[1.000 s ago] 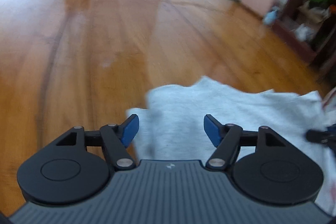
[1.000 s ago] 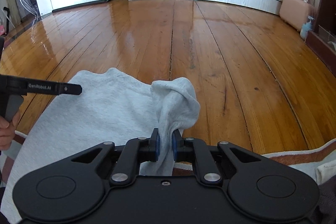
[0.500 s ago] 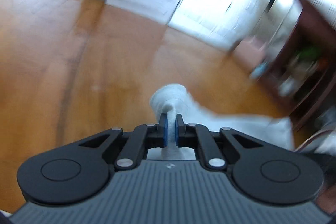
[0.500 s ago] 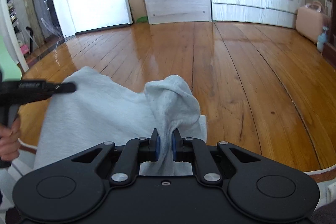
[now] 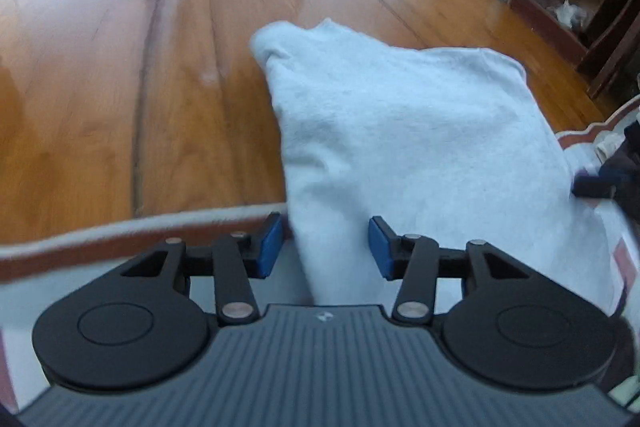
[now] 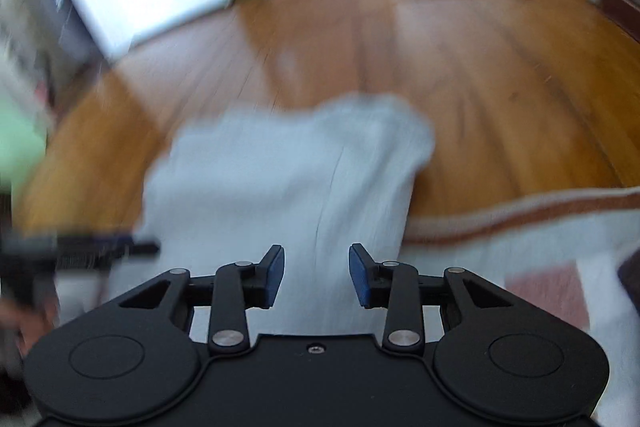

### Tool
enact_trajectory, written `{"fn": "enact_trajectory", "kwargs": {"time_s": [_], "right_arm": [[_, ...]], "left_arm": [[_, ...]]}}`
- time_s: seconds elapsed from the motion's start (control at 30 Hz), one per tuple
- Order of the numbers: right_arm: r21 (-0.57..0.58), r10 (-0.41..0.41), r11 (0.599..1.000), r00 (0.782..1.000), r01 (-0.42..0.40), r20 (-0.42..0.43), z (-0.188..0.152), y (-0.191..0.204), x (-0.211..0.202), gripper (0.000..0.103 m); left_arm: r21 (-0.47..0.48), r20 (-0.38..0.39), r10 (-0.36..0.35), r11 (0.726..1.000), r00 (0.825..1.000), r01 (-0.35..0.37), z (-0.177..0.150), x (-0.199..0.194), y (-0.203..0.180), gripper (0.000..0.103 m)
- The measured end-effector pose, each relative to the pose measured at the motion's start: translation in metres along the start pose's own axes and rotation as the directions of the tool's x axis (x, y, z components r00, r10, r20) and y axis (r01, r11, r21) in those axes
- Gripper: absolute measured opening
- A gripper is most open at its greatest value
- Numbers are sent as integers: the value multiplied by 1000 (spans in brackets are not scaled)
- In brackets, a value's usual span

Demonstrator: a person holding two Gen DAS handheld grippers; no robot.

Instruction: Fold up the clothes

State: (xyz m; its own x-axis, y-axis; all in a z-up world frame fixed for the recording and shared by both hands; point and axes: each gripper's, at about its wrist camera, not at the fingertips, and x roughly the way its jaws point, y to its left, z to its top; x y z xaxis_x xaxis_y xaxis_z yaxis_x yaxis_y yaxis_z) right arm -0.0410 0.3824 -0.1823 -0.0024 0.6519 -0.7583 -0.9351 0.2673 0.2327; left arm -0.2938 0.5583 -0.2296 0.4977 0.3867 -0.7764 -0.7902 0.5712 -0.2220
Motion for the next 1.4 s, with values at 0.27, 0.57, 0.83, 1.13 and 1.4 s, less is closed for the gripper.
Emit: {"fn": "enact_trajectory", "kwargs": {"time_s": [0.27,0.57,0.83,1.13,1.4], "right_arm": [[34,-178,983,984,178,-15,-47,6,-24,36],[217,58,975,994,-37,-93,-82,-1,-22,49],[-15,-223,975,970,223,-95,-96,20,-38,0],[285,-78,954,994,95,-71,-95,-25,-70,48],[20,-39,999,992,42,-117,-94,34,-54,52]], "left_arm": [[-148,-115,-21,989,993,4,-37,-38,10,46],[-356,-23,-293,896,956,266,-73,-25,11,28],[-123,-77,-118,987,990,108,-79,-39,-10,8],[130,-53,207,971,977,-199,-73,-65,-19,14],[47,-3,57,997,998,-56,-65,-89,14,22]]}}
